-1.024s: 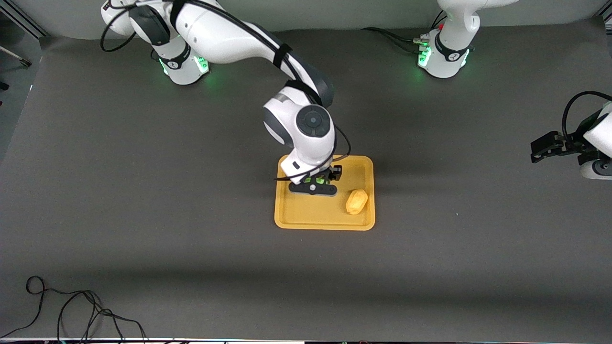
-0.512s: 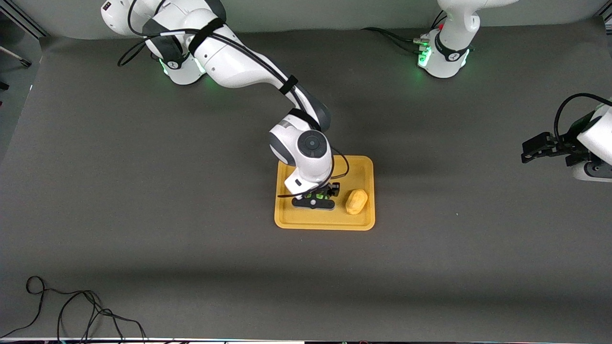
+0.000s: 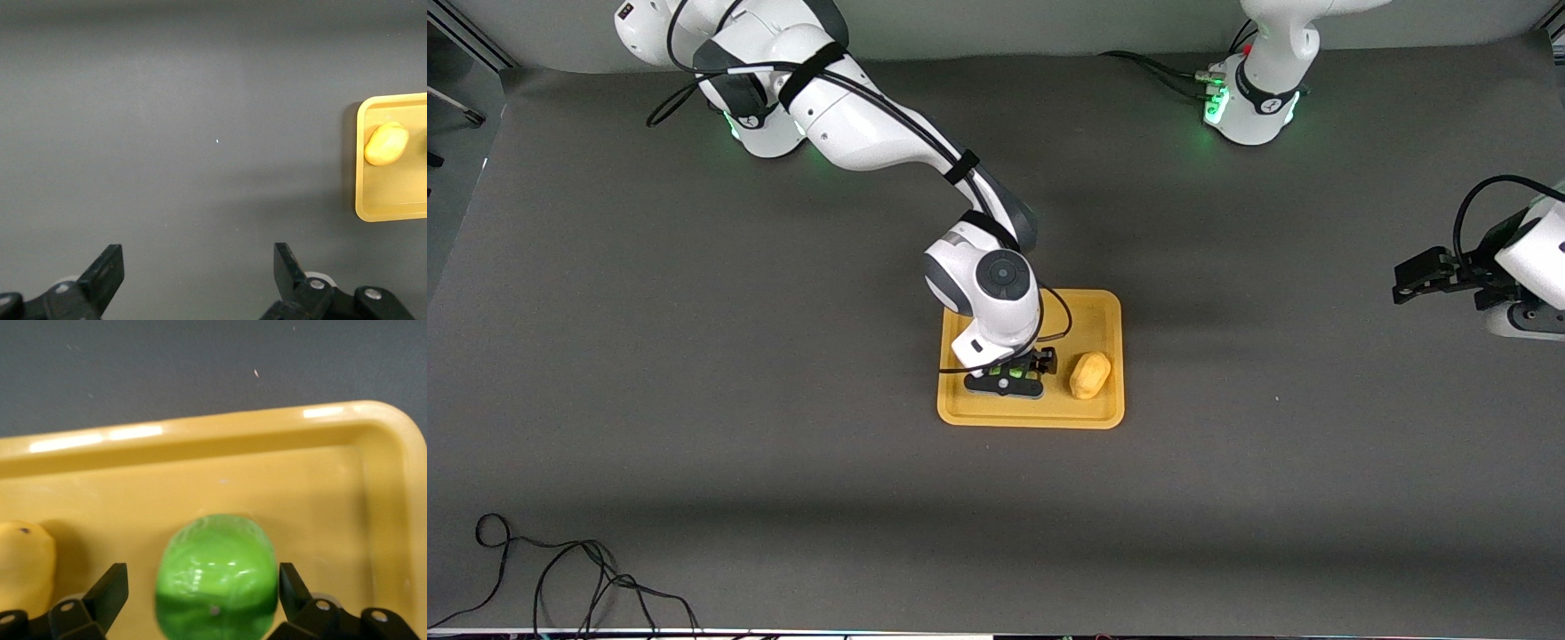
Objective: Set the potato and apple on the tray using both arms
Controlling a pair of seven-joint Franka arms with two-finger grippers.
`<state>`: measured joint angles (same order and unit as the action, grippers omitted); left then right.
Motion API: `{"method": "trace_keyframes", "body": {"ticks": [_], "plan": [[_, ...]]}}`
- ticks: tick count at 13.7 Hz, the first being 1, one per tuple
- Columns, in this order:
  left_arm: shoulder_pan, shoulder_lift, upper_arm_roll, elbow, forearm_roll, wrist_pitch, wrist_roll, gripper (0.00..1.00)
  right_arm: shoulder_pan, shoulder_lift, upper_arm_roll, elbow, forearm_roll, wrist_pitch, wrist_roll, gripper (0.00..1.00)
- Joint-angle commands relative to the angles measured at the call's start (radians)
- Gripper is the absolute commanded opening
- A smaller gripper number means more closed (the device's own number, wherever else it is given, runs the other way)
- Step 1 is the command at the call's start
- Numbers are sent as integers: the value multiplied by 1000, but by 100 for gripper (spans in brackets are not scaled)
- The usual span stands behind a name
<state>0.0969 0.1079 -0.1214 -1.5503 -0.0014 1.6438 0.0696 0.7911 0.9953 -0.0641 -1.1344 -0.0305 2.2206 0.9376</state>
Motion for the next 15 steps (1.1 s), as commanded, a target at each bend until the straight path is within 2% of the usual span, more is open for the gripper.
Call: {"method": "trace_keyframes", "body": {"ticks": [1, 3, 7, 10, 13, 15], "plan": [[-6, -4, 5, -10, -9, 14, 13, 100, 5, -94, 3, 7, -14, -114, 43, 100], [-6, 1, 3, -7, -8, 22, 13, 100, 4, -188, 3, 36, -12, -259, 43, 100], [-6, 3, 3, -7, -8, 22, 15, 100, -4, -383, -5, 28, -14, -451, 26, 100], [-8, -1, 3, -7, -9, 16, 13, 100, -21, -509, -22, 10, -20, -625, -81, 100], [-5, 6, 2, -10, -11, 39, 13, 100, -53, -615, -69, -31, -16, -717, -208, 100], [6, 21, 5, -23, -11, 71, 15, 100, -78, -705, -106, -114, -12, -722, -297, 100]]}}
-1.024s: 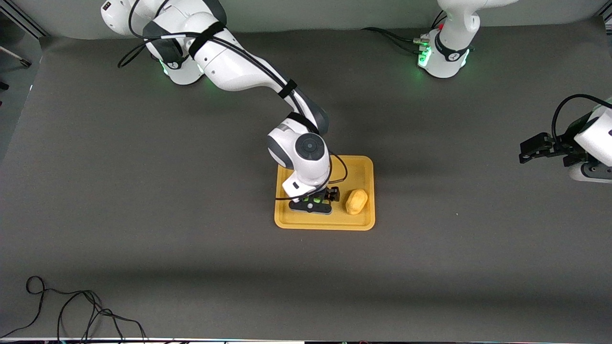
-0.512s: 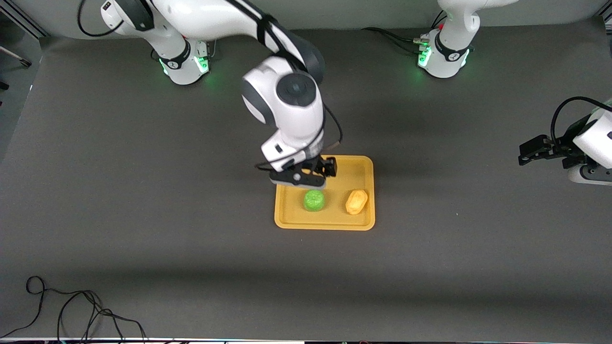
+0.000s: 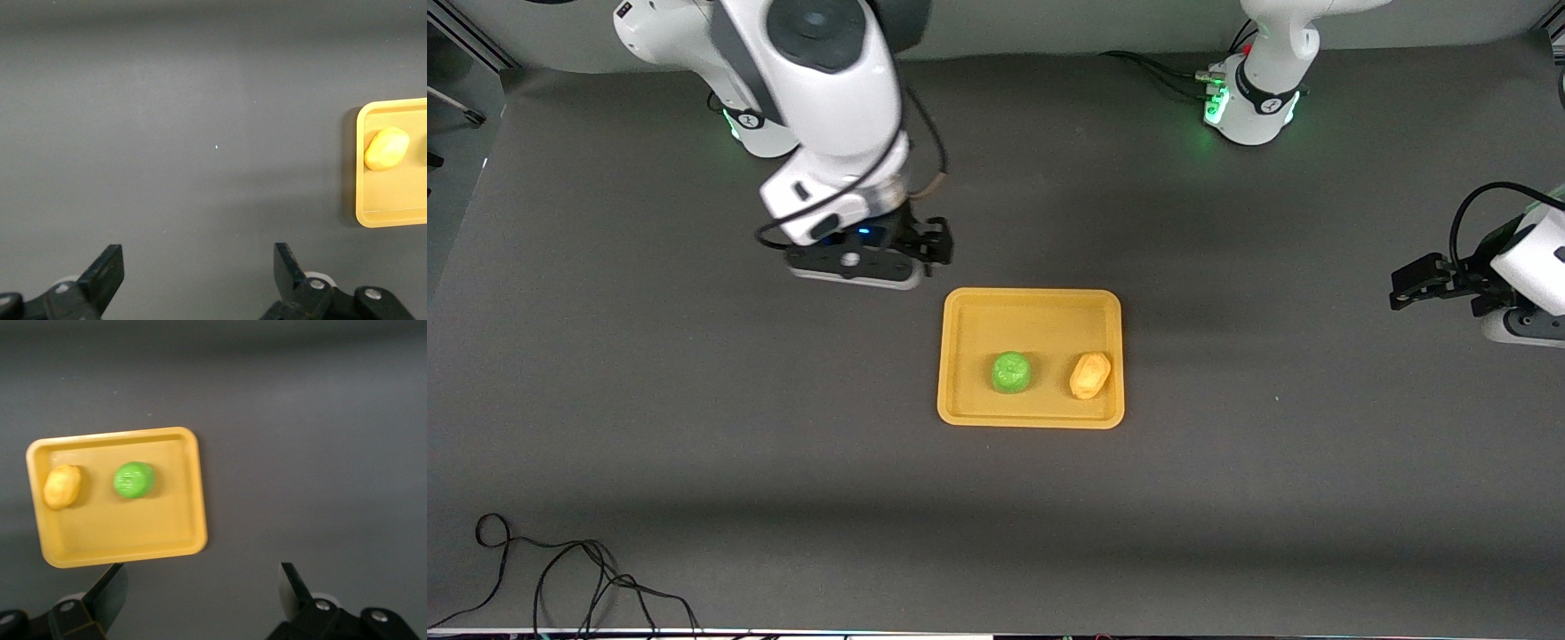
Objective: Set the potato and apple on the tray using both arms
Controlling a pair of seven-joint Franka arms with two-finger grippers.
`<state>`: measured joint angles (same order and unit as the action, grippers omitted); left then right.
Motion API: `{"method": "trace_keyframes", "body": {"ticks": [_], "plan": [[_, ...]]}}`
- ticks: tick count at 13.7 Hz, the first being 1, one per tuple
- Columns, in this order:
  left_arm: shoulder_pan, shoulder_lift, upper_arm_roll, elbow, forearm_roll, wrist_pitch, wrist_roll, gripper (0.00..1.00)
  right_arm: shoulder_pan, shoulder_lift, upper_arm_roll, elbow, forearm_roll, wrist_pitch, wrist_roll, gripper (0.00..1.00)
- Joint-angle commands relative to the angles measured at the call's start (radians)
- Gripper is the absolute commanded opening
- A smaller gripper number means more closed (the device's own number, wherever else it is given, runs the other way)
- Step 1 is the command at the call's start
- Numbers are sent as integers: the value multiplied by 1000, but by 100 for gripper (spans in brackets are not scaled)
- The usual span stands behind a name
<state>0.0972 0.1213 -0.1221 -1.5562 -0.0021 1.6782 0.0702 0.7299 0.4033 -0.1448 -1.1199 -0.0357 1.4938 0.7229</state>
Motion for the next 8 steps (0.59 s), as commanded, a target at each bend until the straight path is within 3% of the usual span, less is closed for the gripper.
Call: {"method": "trace_keyframes", "body": {"ticks": [1, 3, 6, 8], "plan": [[12, 9, 9, -18, -10, 37, 16, 100, -67, -162, -22, -179, -6, 11, -135, 100], [21, 9, 10, -39, -9, 32, 17, 100, -176, -251, -7, -274, 10, 23, -247, 100], [29, -8, 10, -50, -6, 34, 17, 100, -421, -335, 80, -366, 39, 52, -428, 100], [7, -6, 6, -50, 10, 37, -16, 100, -538, -366, 103, -400, 40, 59, -529, 100]]}}
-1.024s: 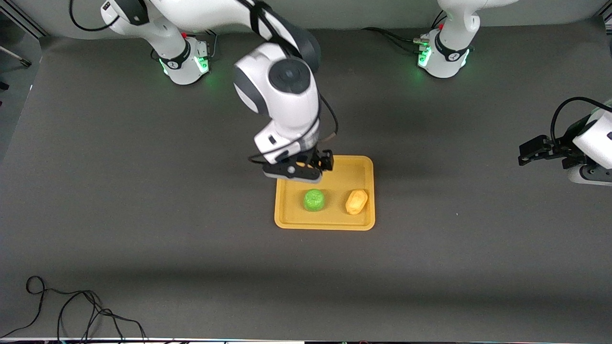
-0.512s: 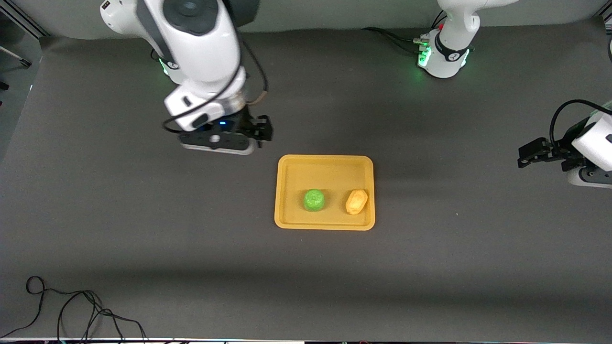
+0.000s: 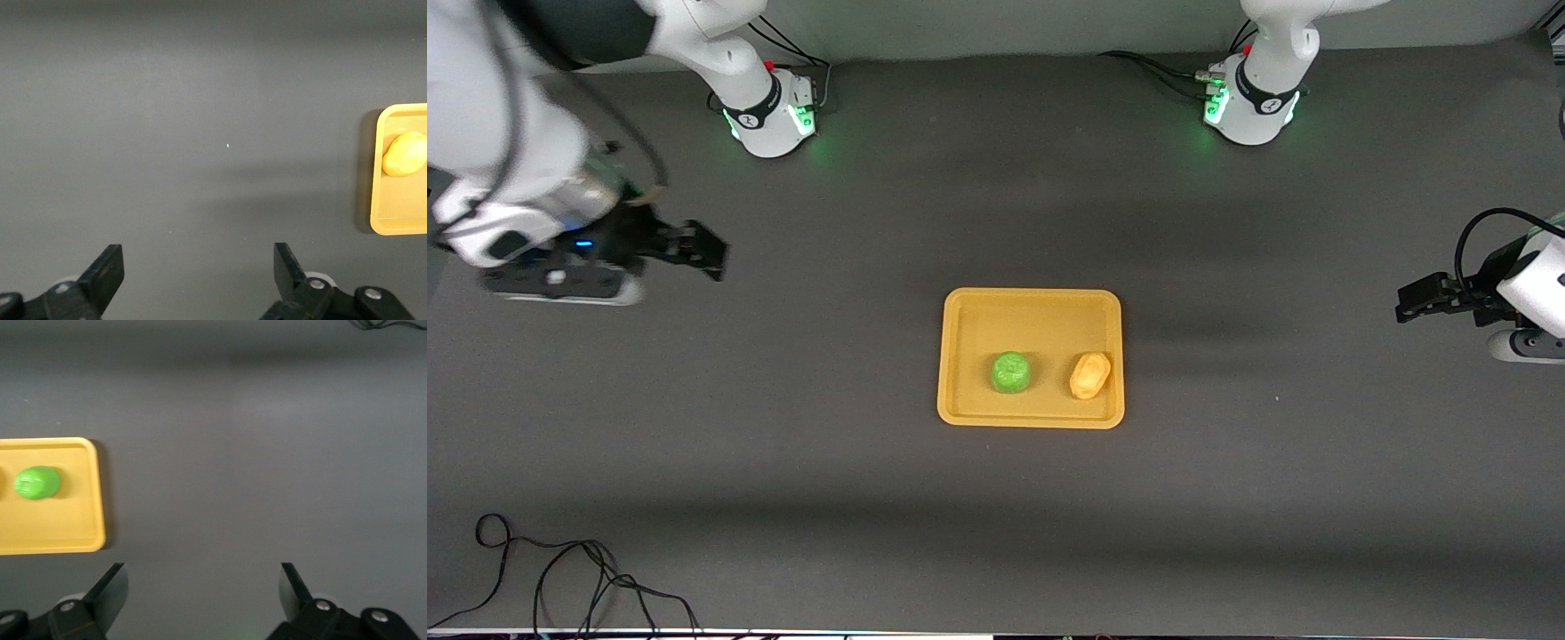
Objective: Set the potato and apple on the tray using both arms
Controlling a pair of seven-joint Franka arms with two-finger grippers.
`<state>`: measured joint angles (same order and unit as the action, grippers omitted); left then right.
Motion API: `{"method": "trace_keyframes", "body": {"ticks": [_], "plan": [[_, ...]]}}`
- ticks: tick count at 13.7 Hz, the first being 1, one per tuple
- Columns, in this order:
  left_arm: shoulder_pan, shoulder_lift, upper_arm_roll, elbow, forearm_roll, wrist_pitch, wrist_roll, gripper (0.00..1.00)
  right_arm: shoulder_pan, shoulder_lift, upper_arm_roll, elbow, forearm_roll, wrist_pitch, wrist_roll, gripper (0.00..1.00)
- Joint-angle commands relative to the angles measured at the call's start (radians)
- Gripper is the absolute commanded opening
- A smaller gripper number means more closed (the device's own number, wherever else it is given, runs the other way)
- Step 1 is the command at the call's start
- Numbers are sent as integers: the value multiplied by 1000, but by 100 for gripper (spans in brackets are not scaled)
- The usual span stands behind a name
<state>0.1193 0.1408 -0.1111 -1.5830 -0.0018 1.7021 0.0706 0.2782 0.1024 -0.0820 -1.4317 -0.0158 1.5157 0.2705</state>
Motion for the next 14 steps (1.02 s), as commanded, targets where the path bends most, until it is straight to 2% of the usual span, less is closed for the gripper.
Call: {"method": "trace_keyframes", "body": {"ticks": [1, 3, 6, 10, 14], "plan": [[-24, -23, -7, -25, 22, 13, -34, 100, -130, -67, 44, -90, 19, 35, -121, 100], [-27, -18, -7, -22, 31, 24, -51, 100, -209, -66, 44, -92, 19, 37, -219, 100], [-15, -18, -7, -23, 39, 28, -57, 100, -241, -67, 39, -104, 14, 40, -244, 100], [-15, -17, -5, -25, 49, 50, -57, 100, -252, -110, 34, -168, 11, 75, -267, 100], [29, 22, 1, -25, 52, 97, -55, 100, -246, -99, 34, -161, 8, 72, -269, 100]]}}
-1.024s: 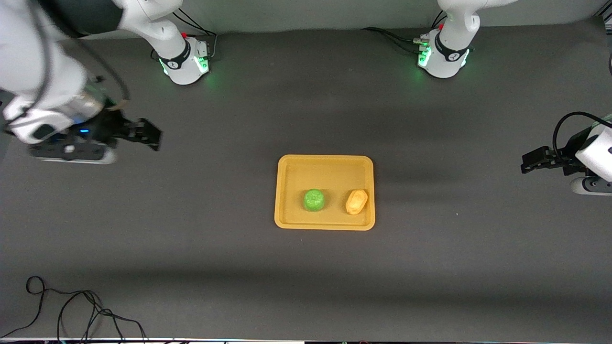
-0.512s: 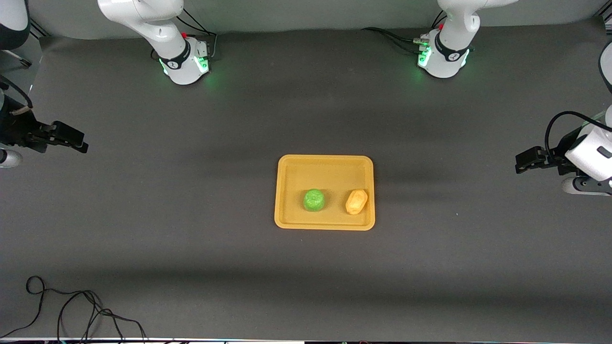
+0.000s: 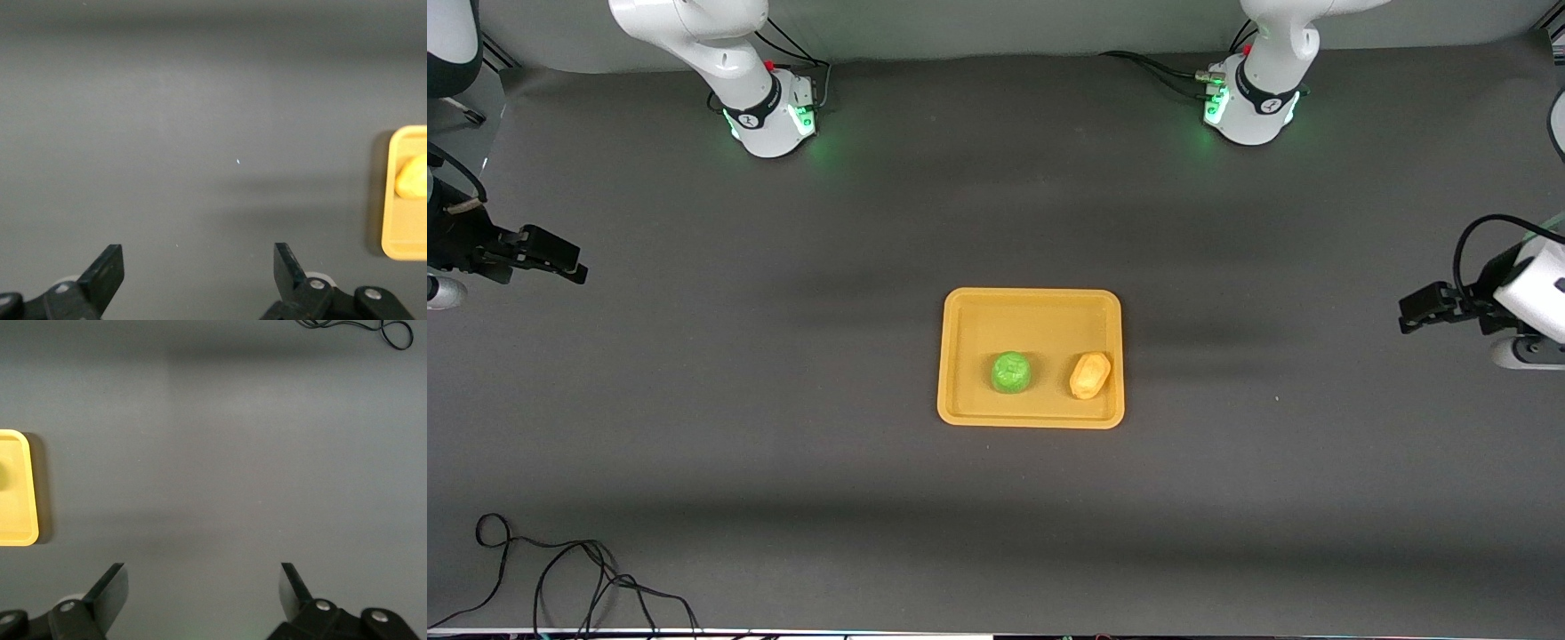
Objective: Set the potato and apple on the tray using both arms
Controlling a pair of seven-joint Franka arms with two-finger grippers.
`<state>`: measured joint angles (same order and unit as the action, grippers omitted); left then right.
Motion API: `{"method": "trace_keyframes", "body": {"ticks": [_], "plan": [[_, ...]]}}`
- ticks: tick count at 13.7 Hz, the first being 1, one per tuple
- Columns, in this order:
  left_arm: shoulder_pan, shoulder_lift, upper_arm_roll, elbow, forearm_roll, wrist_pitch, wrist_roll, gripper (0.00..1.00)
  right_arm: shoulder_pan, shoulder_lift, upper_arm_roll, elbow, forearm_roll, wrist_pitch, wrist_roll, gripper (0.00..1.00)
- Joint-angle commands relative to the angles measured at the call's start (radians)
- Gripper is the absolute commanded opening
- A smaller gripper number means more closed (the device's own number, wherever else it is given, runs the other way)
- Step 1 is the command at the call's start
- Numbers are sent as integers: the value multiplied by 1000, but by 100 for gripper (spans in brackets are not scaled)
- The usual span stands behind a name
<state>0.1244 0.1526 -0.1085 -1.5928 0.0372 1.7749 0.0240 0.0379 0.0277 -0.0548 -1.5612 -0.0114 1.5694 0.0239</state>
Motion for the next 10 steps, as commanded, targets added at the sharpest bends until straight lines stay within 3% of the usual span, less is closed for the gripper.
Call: {"method": "trace_keyframes", "body": {"ticks": [1, 10], "plan": [[26, 18, -2, -16, 15, 18, -10, 100, -6, -19, 7, -28, 1, 14, -22, 100], [14, -56, -10, -7, 41, -48, -13, 100, -9, -18, 7, -28, 10, -5, -7, 100]]}}
